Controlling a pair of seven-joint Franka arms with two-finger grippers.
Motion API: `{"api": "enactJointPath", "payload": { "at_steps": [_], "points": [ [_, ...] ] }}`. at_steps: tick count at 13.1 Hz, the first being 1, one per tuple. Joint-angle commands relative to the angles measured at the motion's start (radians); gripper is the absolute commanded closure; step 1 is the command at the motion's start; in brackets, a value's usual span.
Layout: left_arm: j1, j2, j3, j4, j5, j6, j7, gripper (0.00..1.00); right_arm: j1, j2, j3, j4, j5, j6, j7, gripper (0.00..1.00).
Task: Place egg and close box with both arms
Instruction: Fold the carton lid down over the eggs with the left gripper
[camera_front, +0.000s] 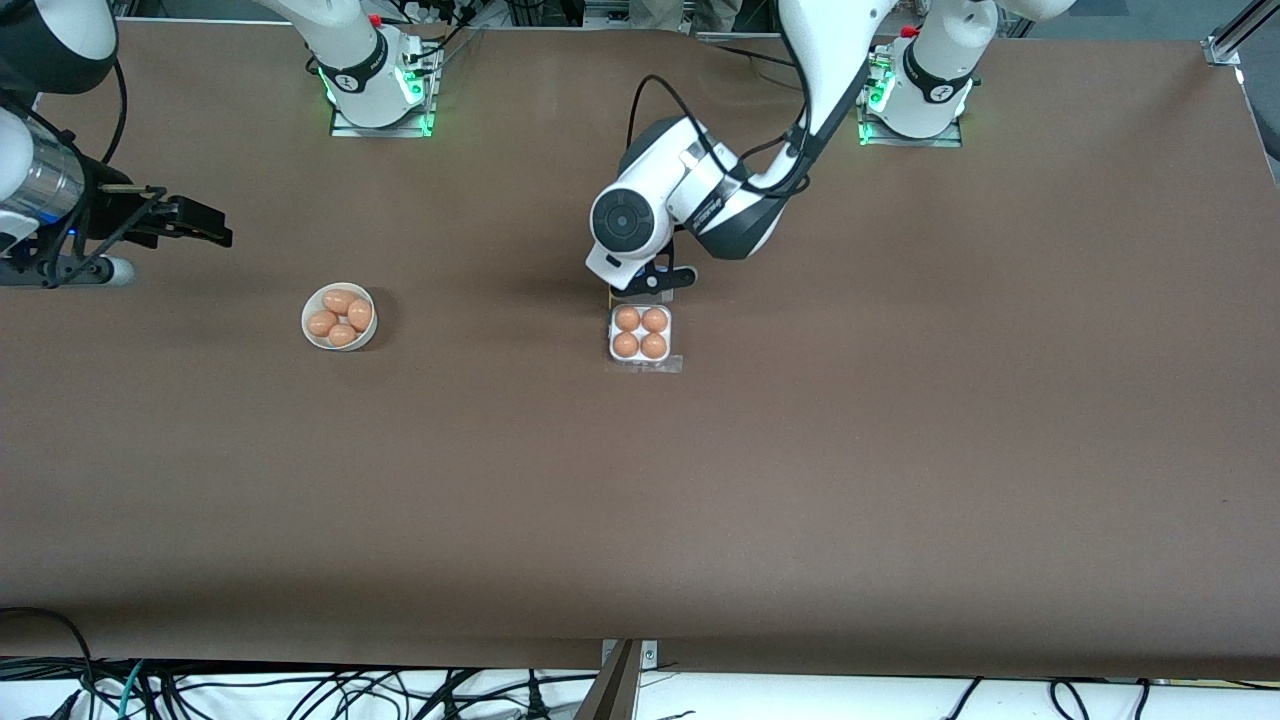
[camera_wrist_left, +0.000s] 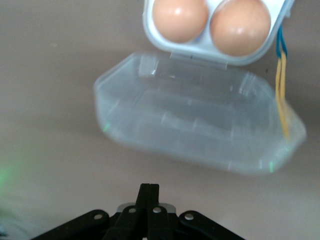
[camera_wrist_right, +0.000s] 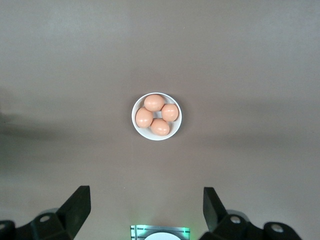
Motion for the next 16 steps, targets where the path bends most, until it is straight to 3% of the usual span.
{"api": "enactJointPath", "payload": {
  "at_steps": [1, 2, 3, 4, 7, 8, 12, 16],
  "points": [
    [0.005, 0.018, 0.029, 0.040, -0.012, 0.053, -0.004, 1.00, -0.219, -0.003, 0.199, 0.020, -0.019, -0.043, -0.015, 0.00],
    [0.006, 0.016, 0.054, 0.043, -0.012, 0.091, 0.006, 1.00, -0.357, -0.003, 0.343, 0.020, -0.022, -0.044, -0.014, 0.00],
    [0.006, 0.018, 0.079, 0.065, -0.012, 0.110, 0.007, 1.00, -0.435, -0.001, 0.436, 0.020, -0.035, -0.041, -0.005, 0.00],
    [0.008, 0.016, 0.088, 0.079, -0.009, 0.112, 0.009, 1.00, -0.440, -0.001, 0.455, 0.020, -0.040, -0.038, 0.001, 0.00],
    [0.019, -0.025, 0.137, 0.125, 0.141, 0.083, 0.045, 0.88, -0.444, -0.003, 0.454, 0.046, -0.037, -0.046, 0.003, 0.00],
    [0.031, -0.048, 0.139, 0.126, 0.185, 0.061, 0.046, 0.76, -0.446, -0.001, 0.452, 0.054, -0.036, -0.047, -0.005, 0.00],
    [0.159, -0.112, 0.148, 0.207, 0.322, -0.025, 0.125, 0.03, -0.446, -0.003, 0.429, 0.057, -0.033, -0.076, -0.028, 0.00],
    [0.339, -0.119, 0.156, 0.344, 0.327, -0.198, 0.495, 0.00, -0.446, -0.005, 0.431, 0.077, -0.034, -0.099, -0.032, 0.00]
  ]
}}
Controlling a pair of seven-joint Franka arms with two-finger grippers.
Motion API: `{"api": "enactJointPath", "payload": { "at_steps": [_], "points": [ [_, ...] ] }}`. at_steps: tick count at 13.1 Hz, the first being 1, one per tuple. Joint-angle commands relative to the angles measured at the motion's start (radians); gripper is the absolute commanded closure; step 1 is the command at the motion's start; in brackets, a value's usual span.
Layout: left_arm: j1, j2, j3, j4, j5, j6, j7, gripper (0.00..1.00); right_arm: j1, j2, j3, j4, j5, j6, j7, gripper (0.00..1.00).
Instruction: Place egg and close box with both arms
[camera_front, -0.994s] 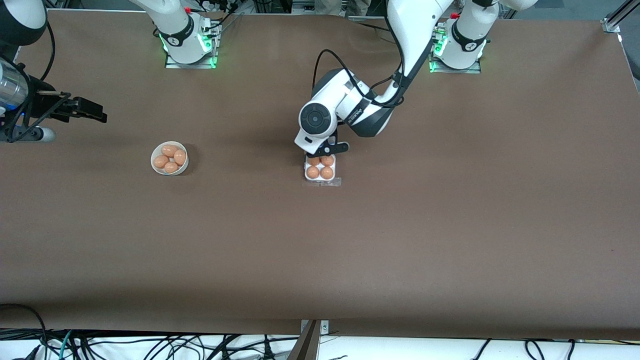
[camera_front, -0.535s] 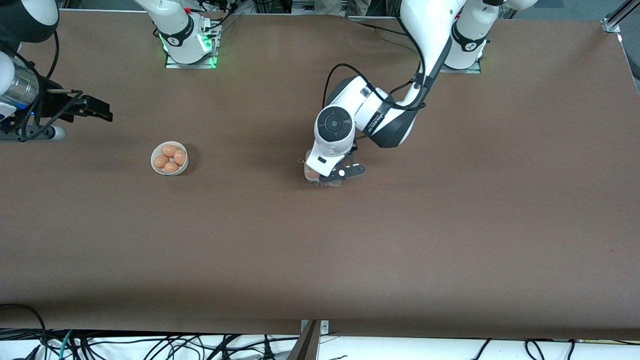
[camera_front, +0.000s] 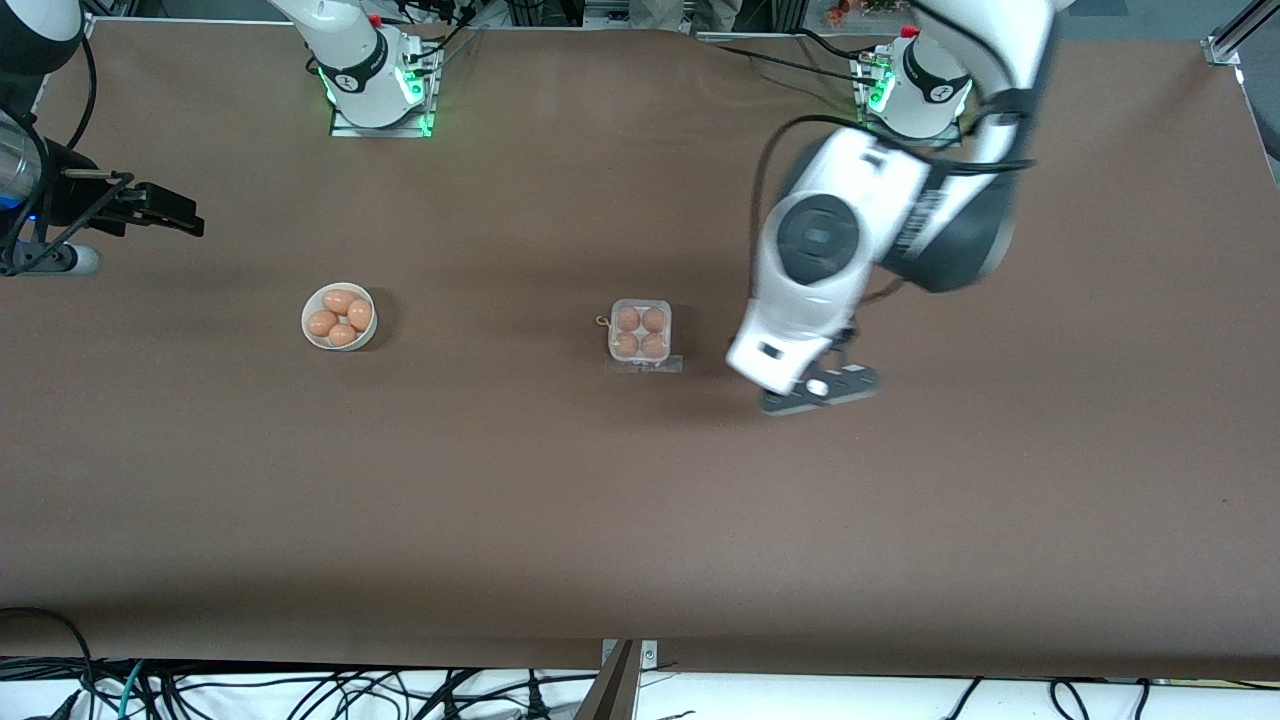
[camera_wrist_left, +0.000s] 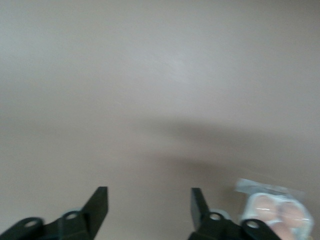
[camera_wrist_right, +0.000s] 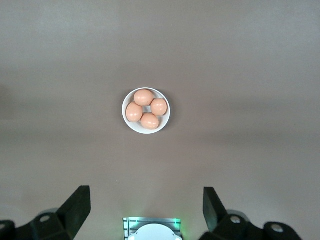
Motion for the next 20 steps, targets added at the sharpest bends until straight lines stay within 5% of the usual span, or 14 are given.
{"api": "enactJointPath", "payload": {
  "at_steps": [1, 8, 15, 20],
  "points": [
    [0.116, 0.005, -0.002, 0.118, 0.017, -0.109, 0.248, 0.00, -0.008, -0.004, 0.008, 0.027, -0.008, -0.049, -0.017, 0.00],
    [0.369, -0.131, 0.003, 0.092, 0.014, -0.132, 0.563, 0.00, -0.008, -0.008, 0.005, 0.059, -0.009, -0.069, -0.084, 0.00],
    [0.414, -0.538, 0.001, -0.413, 0.016, 0.043, 0.622, 0.00, -0.008, -0.012, 0.005, 0.053, -0.003, -0.069, -0.068, 0.00],
    [0.417, -0.638, -0.017, -0.508, 0.003, 0.035, 0.599, 0.00, -0.008, -0.014, 0.005, 0.050, -0.003, -0.066, -0.068, 0.00]
  ]
}}
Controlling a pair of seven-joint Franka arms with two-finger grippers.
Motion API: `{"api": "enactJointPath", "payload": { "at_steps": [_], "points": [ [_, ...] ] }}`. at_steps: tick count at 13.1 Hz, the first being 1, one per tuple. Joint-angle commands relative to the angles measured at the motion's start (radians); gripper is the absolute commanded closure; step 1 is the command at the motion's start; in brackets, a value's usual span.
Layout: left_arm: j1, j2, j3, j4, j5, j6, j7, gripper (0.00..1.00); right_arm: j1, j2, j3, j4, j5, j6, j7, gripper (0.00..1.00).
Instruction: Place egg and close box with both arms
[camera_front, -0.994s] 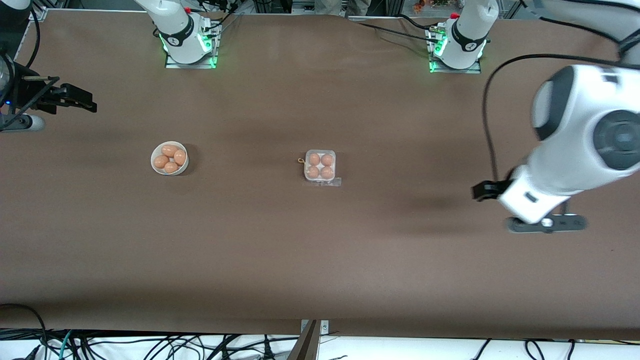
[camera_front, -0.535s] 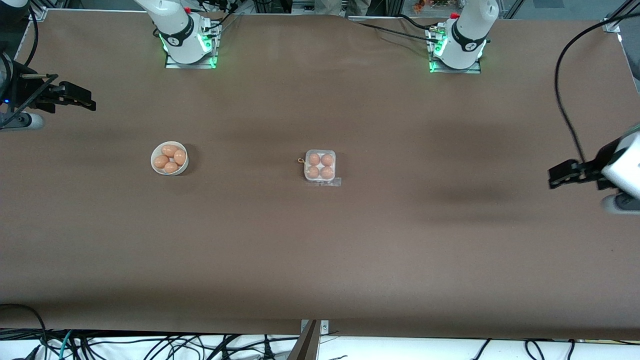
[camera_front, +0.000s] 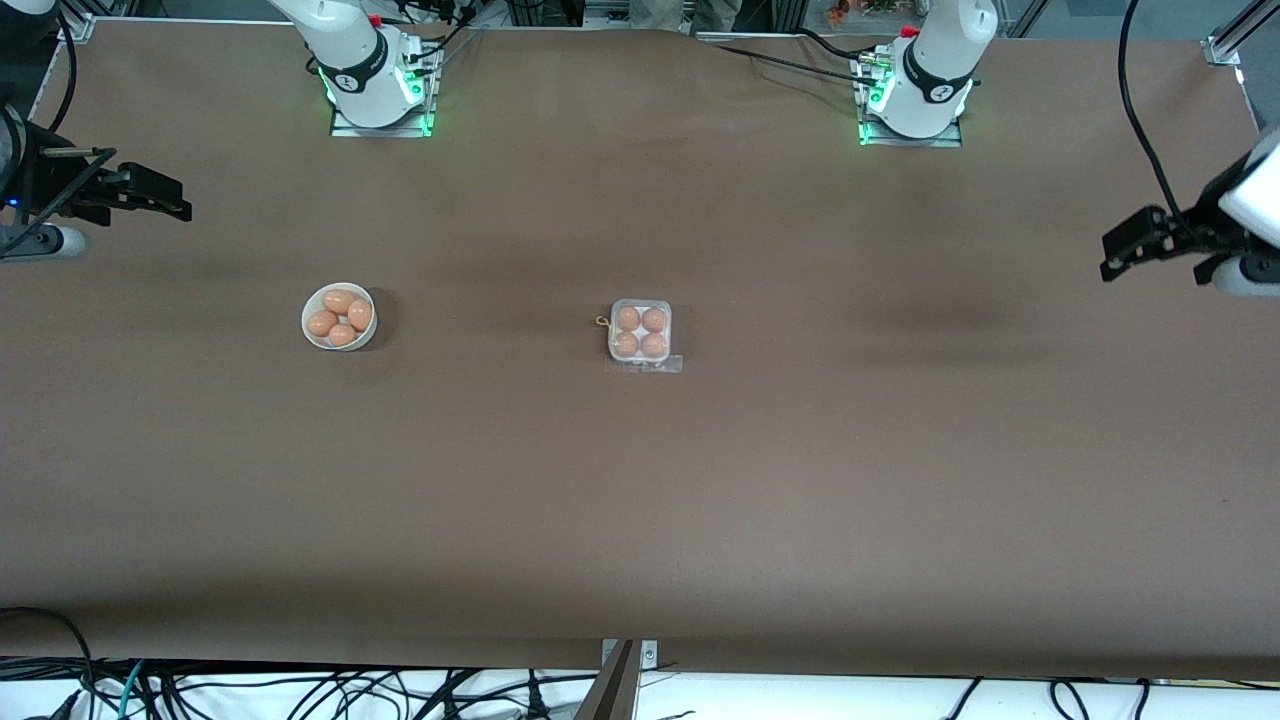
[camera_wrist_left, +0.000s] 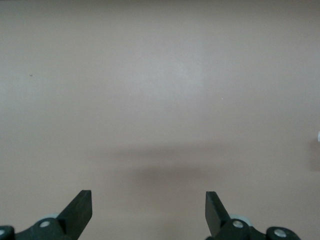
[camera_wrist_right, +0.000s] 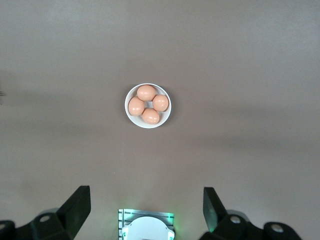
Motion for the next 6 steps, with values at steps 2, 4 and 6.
{"api": "enactJointPath", "payload": {
  "at_steps": [2, 4, 6],
  "points": [
    [-0.001, -0.055, -0.015, -0.064, 0.003, 0.027, -0.017, 0.00, -0.008, -0.013, 0.005, 0.001, -0.002, -0.012, -0.005, 0.00],
    [-0.001, -0.062, -0.018, -0.070, 0.003, 0.023, -0.017, 0.00, -0.008, -0.013, 0.005, 0.000, -0.002, -0.012, -0.005, 0.00],
    [0.002, -0.062, -0.018, -0.070, 0.003, -0.002, -0.004, 0.00, -0.008, -0.013, 0.005, 0.000, -0.002, -0.012, -0.005, 0.00]
  ]
}}
